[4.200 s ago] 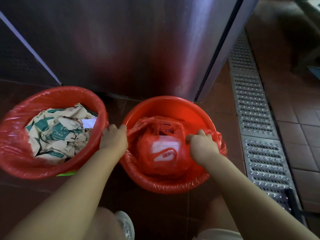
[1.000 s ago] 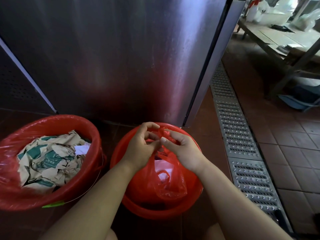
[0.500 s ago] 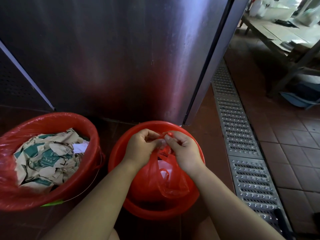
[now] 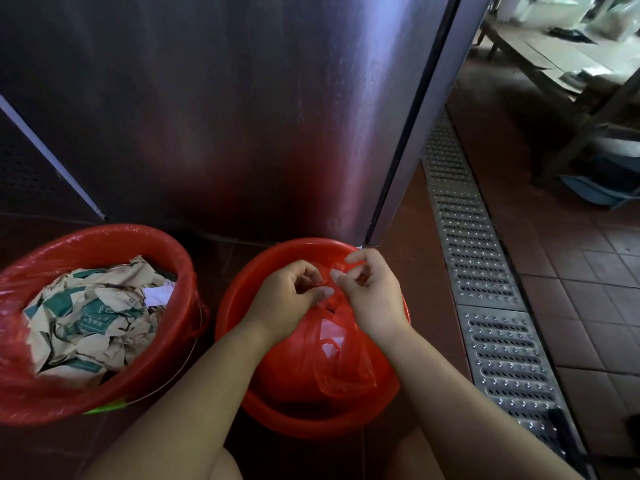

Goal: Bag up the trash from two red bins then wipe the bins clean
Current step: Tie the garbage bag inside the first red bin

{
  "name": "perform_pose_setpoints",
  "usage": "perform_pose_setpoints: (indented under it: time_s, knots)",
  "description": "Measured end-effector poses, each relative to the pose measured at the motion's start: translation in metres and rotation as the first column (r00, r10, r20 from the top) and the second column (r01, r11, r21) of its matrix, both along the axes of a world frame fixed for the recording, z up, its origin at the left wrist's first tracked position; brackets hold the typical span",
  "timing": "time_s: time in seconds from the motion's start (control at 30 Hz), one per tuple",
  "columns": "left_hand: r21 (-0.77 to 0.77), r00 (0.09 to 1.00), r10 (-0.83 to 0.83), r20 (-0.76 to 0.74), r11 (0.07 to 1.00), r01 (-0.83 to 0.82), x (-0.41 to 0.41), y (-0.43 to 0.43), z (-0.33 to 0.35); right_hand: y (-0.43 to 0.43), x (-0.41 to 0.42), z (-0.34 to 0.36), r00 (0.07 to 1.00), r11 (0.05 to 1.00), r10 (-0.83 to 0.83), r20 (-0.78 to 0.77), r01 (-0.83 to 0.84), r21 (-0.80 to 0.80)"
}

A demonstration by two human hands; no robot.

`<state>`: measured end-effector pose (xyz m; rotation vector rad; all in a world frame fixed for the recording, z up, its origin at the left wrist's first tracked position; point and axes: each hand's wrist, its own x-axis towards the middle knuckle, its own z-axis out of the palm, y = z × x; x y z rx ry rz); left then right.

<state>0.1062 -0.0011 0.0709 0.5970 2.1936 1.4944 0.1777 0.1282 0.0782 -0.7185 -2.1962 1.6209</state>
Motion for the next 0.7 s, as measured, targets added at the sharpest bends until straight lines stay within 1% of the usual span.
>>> perform_pose_setpoints:
  time_s: [0.03,0.1,0.17,0.2,0.3,0.43,0.47,0.57,0.7]
  knots:
    - [-0.010,1.000,0.000,-0.017,1.000,0.000,0.000,-0.001,0.001,0.000,0.000,0.000,1.000,0.999,0.007,0.000,-0.007,0.033]
    - [-0.031,0.999,0.008,-0.048,0.999,-0.010,0.000,-0.001,0.000,0.002,-0.001,-0.001,0.998,0.982,0.052,0.030,-0.057,0.179]
    - [-0.049,0.997,0.025,-0.068,0.998,-0.028,0.000,-0.002,-0.001,0.004,-0.002,-0.003,0.990,0.932,0.110,0.093,-0.135,0.336]
    - [-0.051,0.997,0.039,-0.070,0.998,-0.043,-0.001,-0.003,-0.001,0.005,-0.003,-0.005,0.983,0.912,0.139,0.120,-0.174,0.372]
    - [-0.050,0.995,0.064,-0.082,0.996,-0.068,-0.002,-0.003,0.001,0.009,-0.001,-0.006,0.950,0.879,0.240,0.202,-0.300,0.371]
    - [-0.048,0.995,0.064,-0.080,0.996,-0.068,-0.004,-0.002,0.001,0.015,0.004,0.002,0.879,0.849,0.361,0.311,-0.448,0.282]
    - [-0.045,0.995,0.066,-0.076,0.997,-0.069,-0.004,-0.002,0.001,0.016,0.004,0.003,0.866,0.837,0.376,0.329,-0.470,0.280]
    - [-0.060,0.995,0.048,-0.088,0.997,-0.054,-0.002,-0.001,0.001,0.015,0.004,0.001,0.881,0.833,0.350,0.319,-0.449,0.323]
    - [-0.061,0.997,0.052,-0.063,0.997,-0.056,-0.002,0.001,-0.003,0.011,0.006,-0.003,0.920,0.866,0.320,0.226,-0.381,0.324]
